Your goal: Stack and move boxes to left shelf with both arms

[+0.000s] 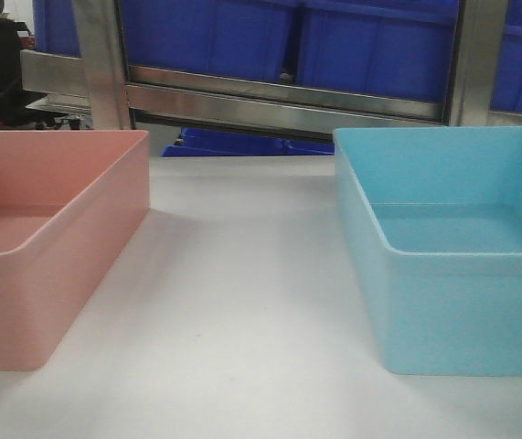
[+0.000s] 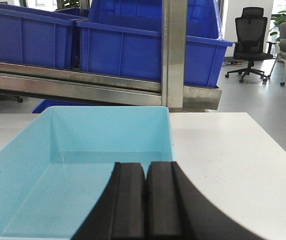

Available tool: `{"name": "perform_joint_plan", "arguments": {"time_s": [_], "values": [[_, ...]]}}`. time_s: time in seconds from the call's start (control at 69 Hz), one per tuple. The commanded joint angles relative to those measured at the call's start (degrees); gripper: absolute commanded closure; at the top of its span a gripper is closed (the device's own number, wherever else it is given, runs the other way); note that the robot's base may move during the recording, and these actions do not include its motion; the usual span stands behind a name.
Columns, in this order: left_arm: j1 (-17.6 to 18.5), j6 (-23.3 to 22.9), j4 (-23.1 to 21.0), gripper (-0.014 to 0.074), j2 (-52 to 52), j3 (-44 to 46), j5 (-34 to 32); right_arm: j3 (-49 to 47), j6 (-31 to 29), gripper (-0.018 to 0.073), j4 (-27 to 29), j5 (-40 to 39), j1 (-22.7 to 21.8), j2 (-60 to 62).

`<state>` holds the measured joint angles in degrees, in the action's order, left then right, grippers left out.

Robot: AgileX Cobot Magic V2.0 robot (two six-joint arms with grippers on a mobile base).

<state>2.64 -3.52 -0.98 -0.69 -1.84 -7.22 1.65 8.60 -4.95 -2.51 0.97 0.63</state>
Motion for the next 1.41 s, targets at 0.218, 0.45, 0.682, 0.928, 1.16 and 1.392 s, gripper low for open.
{"name": "perform_joint_plan", "arguments": {"time_s": [0.218, 0.45, 0.682, 0.928, 1.16, 1.392], "values": [[0.1, 0.0, -0.4, 0.0599, -0.8, -1.6, -5.1, -1.0, -0.1, 0.051, -0.7, -4.7, -0.3, 1.1], [0.1, 0.0, -0.4, 0.0599, -0.8, -1.2, -4.7, -1.0, -0.1, 0.051, -0.7, -4.7, -0.3, 1.1], [0.1, 0.0, 3.7, 0.0599, 2.4, 7.4, 7.6, -1.0, -0.1, 0.051, -0.7, -4.7, -0.3, 1.1], [0.1, 0.0, 5.0, 0.0599, 16.6, 20.7, 21.0, -1.0, -0.1, 0.051, -0.7, -4.7, -0.3, 1.1], [0.1, 0.0, -0.3, 0.0599, 33.1, 33.7, 37.8, -1.0, -0.1, 0.051, -0.7, -4.7, -0.3, 1.1], [0.1, 0.0, -3.9, 0.0599, 49.1, 41.6, 41.4, -1.0, -0.1, 0.051, -0.7, -4.7, -0.3, 1.1]]}}
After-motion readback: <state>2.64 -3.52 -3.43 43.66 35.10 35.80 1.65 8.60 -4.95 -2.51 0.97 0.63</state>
